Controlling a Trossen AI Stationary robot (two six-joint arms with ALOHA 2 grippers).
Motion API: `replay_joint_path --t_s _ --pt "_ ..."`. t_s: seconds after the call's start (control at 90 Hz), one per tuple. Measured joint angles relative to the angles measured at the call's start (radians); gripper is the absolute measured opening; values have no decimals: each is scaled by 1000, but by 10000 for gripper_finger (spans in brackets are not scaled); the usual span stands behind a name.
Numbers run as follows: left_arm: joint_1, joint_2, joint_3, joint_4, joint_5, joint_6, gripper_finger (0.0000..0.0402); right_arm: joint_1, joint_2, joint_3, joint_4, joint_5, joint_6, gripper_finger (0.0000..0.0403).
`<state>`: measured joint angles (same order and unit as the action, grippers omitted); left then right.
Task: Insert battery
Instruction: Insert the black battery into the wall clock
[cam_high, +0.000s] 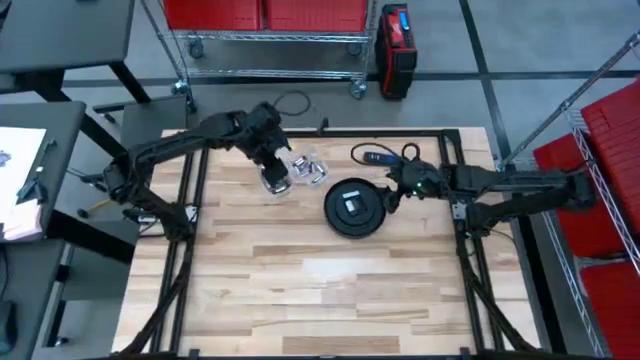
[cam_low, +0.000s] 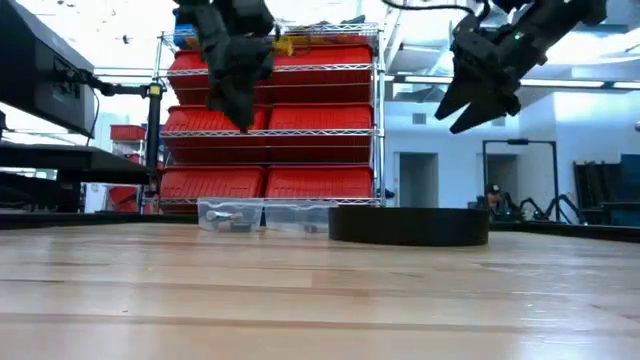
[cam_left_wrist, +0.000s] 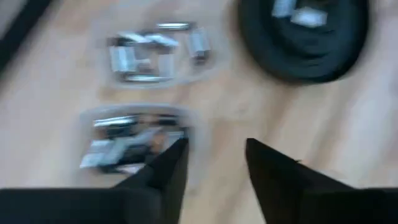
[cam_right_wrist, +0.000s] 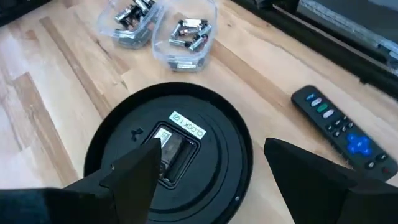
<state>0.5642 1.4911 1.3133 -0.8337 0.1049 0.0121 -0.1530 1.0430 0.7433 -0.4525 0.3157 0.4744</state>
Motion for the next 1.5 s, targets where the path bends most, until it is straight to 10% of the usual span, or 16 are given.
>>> replay_joint_path --t_s 0.778,1.5 --pt "17 2 -456 567 3 420 156 14 109 0 20 -6 51 283" --pt "22 113 -493 664 -40 450 141 16 109 0 18 -5 51 283"
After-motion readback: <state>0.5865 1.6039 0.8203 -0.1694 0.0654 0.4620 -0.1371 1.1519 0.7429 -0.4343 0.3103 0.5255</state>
